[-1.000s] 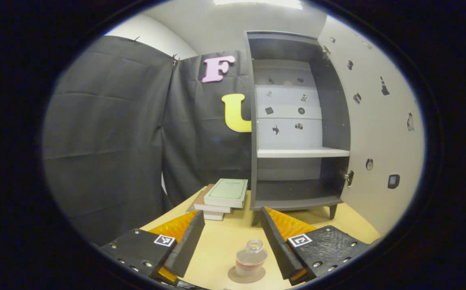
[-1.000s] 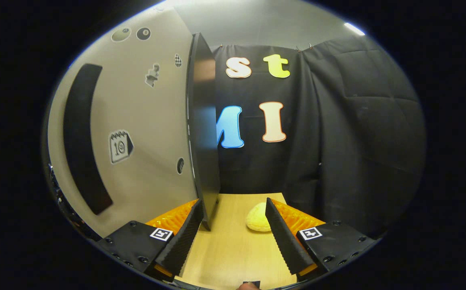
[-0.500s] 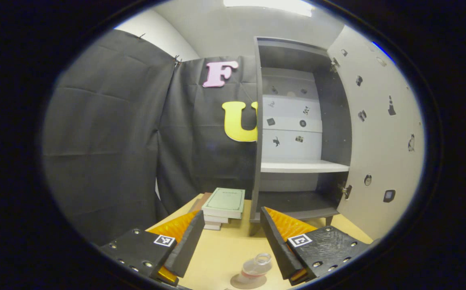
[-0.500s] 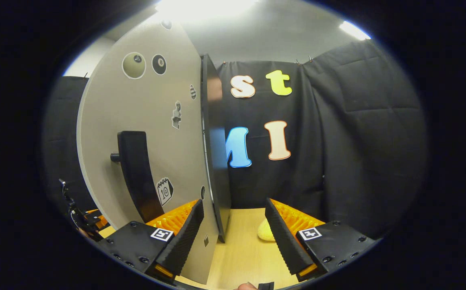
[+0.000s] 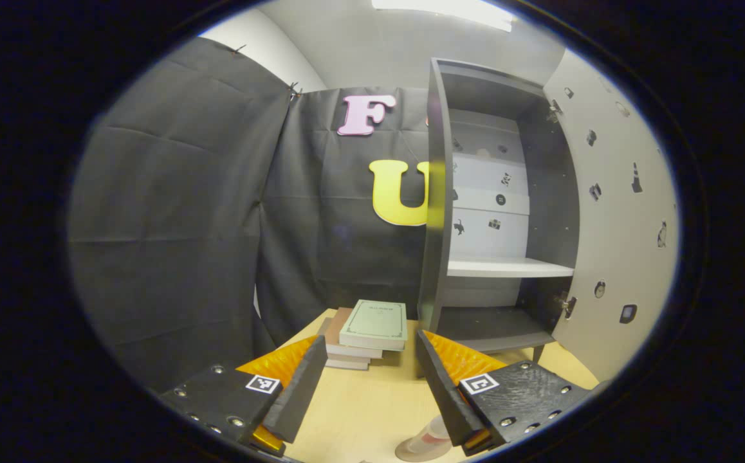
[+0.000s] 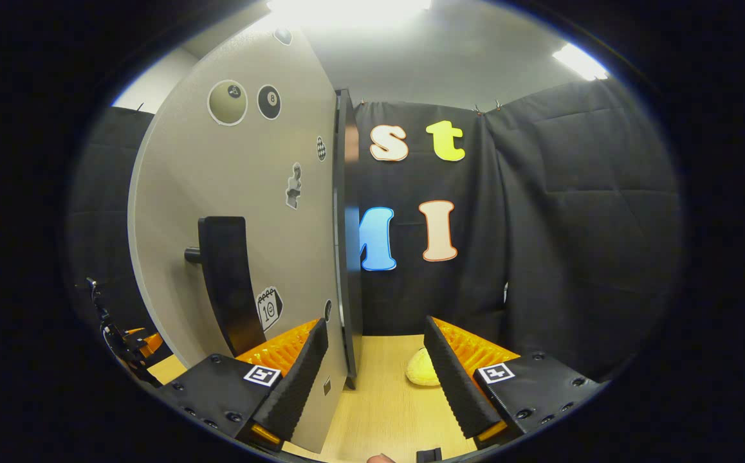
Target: Open the cabinet door with the right hand, grasp the bottle in the cabinet with the left hand and place it on the coaster, then close the cabinet door with the right hand.
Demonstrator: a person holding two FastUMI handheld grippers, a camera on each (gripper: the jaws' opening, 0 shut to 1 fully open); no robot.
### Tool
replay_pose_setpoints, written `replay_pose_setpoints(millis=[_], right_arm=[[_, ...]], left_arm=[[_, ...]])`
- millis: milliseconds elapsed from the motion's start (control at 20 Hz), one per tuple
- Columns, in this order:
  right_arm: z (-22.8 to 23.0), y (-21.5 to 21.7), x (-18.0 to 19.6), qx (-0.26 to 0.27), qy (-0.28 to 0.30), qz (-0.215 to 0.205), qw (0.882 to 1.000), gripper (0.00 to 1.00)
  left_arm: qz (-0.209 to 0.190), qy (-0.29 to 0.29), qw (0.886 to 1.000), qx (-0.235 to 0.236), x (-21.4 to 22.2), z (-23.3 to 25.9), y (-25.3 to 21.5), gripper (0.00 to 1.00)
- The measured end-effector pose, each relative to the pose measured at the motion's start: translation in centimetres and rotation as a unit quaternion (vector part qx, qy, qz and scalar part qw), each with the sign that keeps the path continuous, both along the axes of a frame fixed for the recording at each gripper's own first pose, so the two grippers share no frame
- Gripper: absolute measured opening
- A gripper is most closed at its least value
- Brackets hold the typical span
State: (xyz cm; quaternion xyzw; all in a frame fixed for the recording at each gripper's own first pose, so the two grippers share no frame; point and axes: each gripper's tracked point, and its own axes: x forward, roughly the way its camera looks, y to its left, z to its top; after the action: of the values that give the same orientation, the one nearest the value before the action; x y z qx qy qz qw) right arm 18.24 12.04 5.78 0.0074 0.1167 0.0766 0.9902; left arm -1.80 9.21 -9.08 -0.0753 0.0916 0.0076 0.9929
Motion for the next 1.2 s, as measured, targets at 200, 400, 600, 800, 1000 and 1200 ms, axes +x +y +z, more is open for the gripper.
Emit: replay_pose_setpoints(millis=[200, 400, 600, 800, 1000, 1200], right_arm=[[0.0, 2.6, -0.4, 0.003, -0.001, 0.007, 1.000, 0.96], [-0.1, 6.2, -1.0, 0.008, -0.001, 0.027, 1.000, 0.89], [0.2, 8.8, -0.8, 0.002, -0.014, 0.034, 0.999, 0.96], [-0.2, 11.6, 0.0, 0.015, -0.018, 0.054, 0.998, 0.96], [-0.7, 14.3, 0.9, 0.045, -0.021, 0.072, 0.996, 0.96], [-1.3, 17.0, 2.1, 0.066, -0.017, 0.085, 0.994, 0.96]], left_arm=[[-0.003, 0.001, 1.000, -0.003, -0.2, -0.9, 1.6, 0.86], [0.000, 0.004, 1.000, -0.010, -1.0, -1.8, 3.8, 0.86], [0.011, 0.009, 1.000, -0.017, -1.6, -2.5, 6.3, 0.84], [0.027, 0.008, 0.999, -0.022, -3.2, -2.6, 9.1, 0.84], [0.033, 0.003, 0.999, -0.020, -3.9, -1.7, 10.6, 0.84], [0.039, -0.004, 0.999, -0.011, -4.6, -1.1, 11.7, 0.84]])
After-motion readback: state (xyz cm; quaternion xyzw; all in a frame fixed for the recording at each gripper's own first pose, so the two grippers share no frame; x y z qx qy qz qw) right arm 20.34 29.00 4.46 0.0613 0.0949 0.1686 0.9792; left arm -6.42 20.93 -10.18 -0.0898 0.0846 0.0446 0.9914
